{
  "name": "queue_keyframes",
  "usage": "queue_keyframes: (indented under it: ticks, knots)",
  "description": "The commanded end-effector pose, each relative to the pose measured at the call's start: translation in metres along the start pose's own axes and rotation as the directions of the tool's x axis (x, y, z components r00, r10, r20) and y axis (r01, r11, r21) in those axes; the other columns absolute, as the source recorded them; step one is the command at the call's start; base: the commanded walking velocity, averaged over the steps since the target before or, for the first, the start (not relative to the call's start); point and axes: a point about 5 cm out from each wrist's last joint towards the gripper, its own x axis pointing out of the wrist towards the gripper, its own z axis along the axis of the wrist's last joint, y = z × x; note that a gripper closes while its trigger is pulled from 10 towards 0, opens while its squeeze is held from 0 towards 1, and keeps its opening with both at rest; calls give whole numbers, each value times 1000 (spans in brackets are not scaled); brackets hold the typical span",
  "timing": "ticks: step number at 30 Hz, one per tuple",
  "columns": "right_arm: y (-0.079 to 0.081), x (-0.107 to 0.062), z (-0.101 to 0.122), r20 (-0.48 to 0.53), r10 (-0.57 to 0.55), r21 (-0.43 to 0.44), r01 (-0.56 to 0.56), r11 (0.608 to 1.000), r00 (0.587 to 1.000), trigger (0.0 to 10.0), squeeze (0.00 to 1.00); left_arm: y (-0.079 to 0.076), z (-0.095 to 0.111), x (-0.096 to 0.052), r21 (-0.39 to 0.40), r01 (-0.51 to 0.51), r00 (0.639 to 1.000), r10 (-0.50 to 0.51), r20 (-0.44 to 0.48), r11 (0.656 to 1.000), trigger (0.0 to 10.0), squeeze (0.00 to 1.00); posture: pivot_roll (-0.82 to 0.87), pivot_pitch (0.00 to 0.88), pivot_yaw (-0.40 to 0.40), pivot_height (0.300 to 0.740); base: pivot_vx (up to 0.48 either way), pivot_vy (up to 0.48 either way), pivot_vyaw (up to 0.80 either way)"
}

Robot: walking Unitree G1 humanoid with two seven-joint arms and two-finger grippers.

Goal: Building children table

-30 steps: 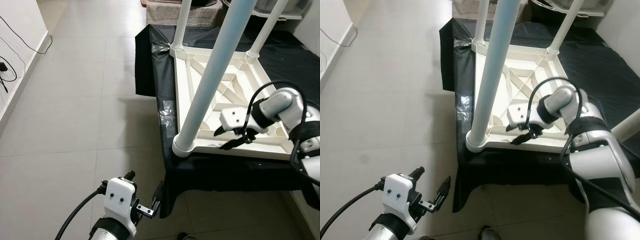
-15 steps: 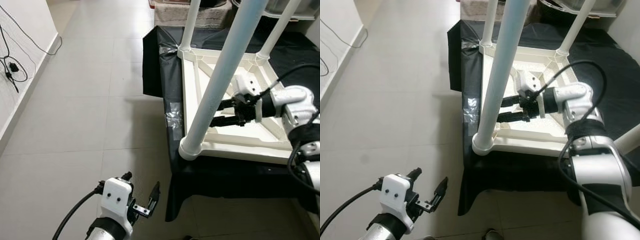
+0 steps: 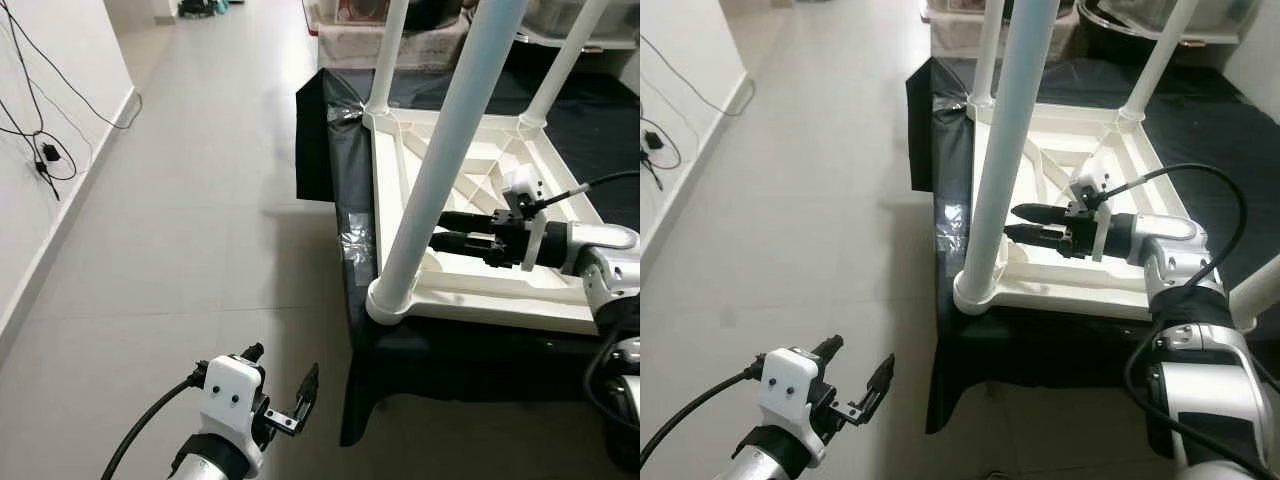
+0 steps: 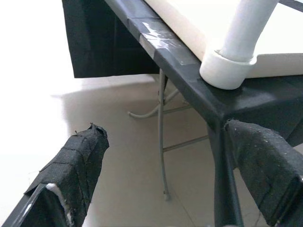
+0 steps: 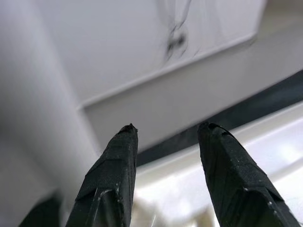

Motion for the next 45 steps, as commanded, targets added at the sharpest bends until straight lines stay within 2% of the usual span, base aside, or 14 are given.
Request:
queue_keyframes:
  ticks: [1, 2, 4, 6, 7, 9, 11, 16, 17, 20, 21, 23, 28, 45]
  knots:
    - [-1, 2, -6, 55, -128, 26, 127, 992, 990, 10000, 0, 1, -6, -1, -6, 3, 1000, -3, -22, 1000, 10000, 0, 51, 137, 27, 740, 0, 0, 0]
    - [-1, 3, -10, 97, -251, 21, 250, 968, 963, 10000, 0, 1, -6, -1, -7, 3, 1000, -3, -22, 1000, 10000, 0, 51, 137, 27, 740, 0, 0, 0]
    - [-1, 3, -10, 97, -251, 21, 250, 968, 963, 10000, 0, 1, -6, -1, -7, 3, 1000, -3, -22, 1000, 10000, 0, 51, 137, 27, 740, 0, 0, 0]
    - [3, 1, -19, 149, -460, 7, 464, 886, 875, 10000, 0, 1, -6, -1, -2, 1, 1000, -1, -22, 1000, 10000, 0, 55, 142, 22, 740, 0, 0, 0]
    - [3, 1, -19, 149, -460, 7, 464, 886, 875, 10000, 0, 1, -6, -1, -2, 1, 1000, -1, -22, 1000, 10000, 0, 55, 142, 22, 740, 0, 0, 0]
    - [16, -1, -27, 173, -559, 54, 559, 828, 811, 10000, 0, 1, -5, -2, 9, -6, 1000, 6, -19, 1000, 10000, 0, 54, 143, 22, 740, 0, 0, -369]
    - [23, -1, -31, 177, -578, 85, 573, 815, 796, 10000, 0, 2, -5, -2, 13, -11, 1000, 11, -18, 1000, 10000, 0, 54, 143, 22, 740, 0, 0, -763]
    - [42, 5, -33, 193, -590, 78, 587, 806, 784, 10000, 0, 2, -5, -2, 23, -14, 1000, 14, -18, 1000, 10000, 0, 54, 143, 22, 740, 0, 0, -785]
    - [51, 10, -33, 197, -582, 81, 579, 811, 789, 10000, 0, 2, -5, -2, 26, -18, 1000, 18, -18, 999, 10000, 0, 54, 143, 22, 740, 0, 0, -788]
    - [59, 14, -33, 203, -579, 80, 576, 814, 790, 10000, 0, 3, -4, -2, 32, -27, 1000, 28, -14, 999, 10000, 0, 54, 143, 22, 740, 0, 0, -788]
    - [67, 20, -32, 214, -575, 84, 571, 816, 790, 10000, 0, 4, -4, -2, 39, -37, 999, 38, -10, 999, 10000, 0, 54, 140, 27, 740, 0, 0, -694]
    - [81, 30, -32, 223, -563, 83, 560, 824, 796, 10000, 0, 5, -3, -2, 48, -51, 999, 52, -2, 998, 10000, 0, 55, 140, 23, 740, 0, 0, 0]
    - [98, 40, -35, 220, -546, 112, 535, 838, 809, 10000, 0, 7, -3, -3, 68, -76, 997, 76, 4, 995, 10000, 0, 59, 132, 21, 740, 0, 0, 0]
    - [120, 53, -29, 214, -551, 152, 530, 834, 806, 10000, 0, 9, -6, -1, 99, -80, 997, 80, -1, 992, 10000, 0, 66, 95, 21, 740, 0, 0, 0]
